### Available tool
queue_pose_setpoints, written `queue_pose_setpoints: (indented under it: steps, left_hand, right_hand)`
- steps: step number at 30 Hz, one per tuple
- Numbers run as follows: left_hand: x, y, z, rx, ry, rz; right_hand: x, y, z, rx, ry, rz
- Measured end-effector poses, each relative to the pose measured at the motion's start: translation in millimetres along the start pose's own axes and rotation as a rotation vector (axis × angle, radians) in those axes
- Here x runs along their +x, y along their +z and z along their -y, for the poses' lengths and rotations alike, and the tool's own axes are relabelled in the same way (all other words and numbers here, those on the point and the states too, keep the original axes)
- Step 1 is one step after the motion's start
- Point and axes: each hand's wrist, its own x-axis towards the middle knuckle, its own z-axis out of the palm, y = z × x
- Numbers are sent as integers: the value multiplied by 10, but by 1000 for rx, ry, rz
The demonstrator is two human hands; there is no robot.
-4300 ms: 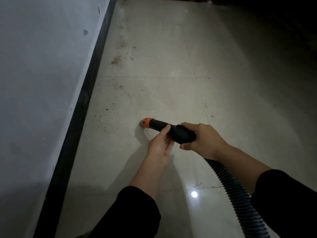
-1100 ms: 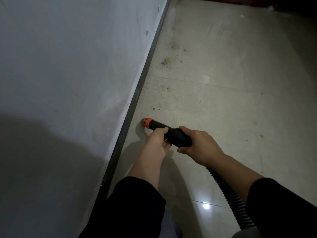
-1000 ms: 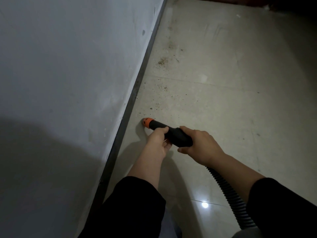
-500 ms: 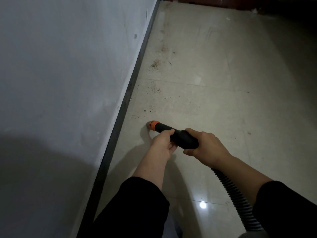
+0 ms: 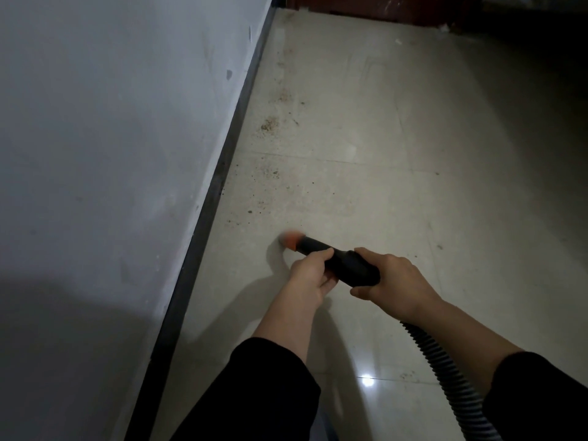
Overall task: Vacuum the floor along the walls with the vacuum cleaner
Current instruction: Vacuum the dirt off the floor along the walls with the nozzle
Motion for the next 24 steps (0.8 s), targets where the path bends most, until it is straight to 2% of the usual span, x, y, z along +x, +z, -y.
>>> queue_pose_setpoints:
  steps: [10, 24]
  left_hand:
    - [65, 338, 102, 37, 23, 22]
    - [87, 833, 5, 61, 53, -68]
  right_hand:
    - [41, -154, -295, 38, 26, -18]
    - [324, -277, -628, 86, 15, -31]
